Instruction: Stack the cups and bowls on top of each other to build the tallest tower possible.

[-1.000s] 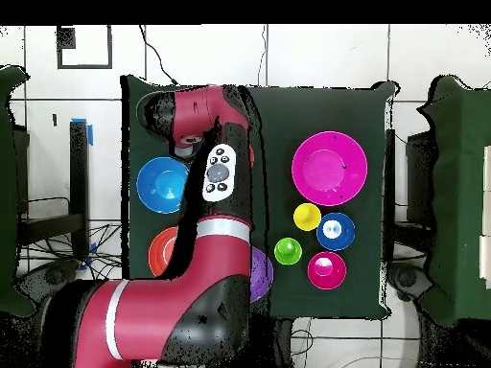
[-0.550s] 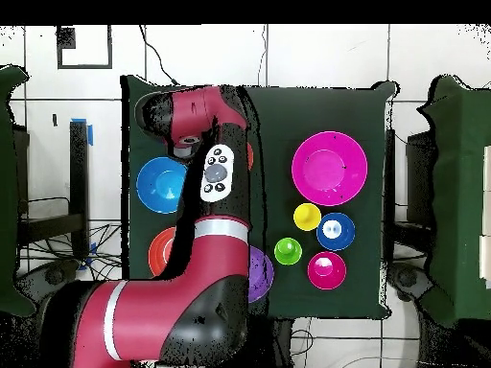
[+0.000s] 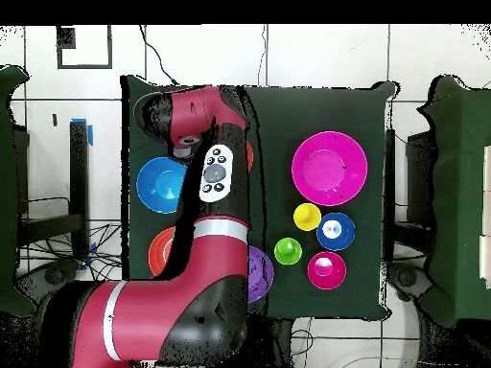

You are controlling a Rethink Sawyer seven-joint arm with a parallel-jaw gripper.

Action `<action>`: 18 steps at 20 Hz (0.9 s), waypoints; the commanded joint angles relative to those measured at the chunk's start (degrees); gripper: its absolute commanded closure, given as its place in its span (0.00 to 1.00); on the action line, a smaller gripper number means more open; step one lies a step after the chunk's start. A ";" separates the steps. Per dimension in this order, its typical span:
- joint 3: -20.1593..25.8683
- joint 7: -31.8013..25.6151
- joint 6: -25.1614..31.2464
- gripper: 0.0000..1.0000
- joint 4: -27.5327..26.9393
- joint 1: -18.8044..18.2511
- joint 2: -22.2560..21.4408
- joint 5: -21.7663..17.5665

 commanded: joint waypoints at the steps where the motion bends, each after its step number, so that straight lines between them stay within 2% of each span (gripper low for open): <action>1: 4.10 -4.68 -1.01 0.00 5.13 1.17 -1.31 -2.54; 18: 4.16 -3.05 -3.64 0.00 4.59 1.26 -0.94 -2.79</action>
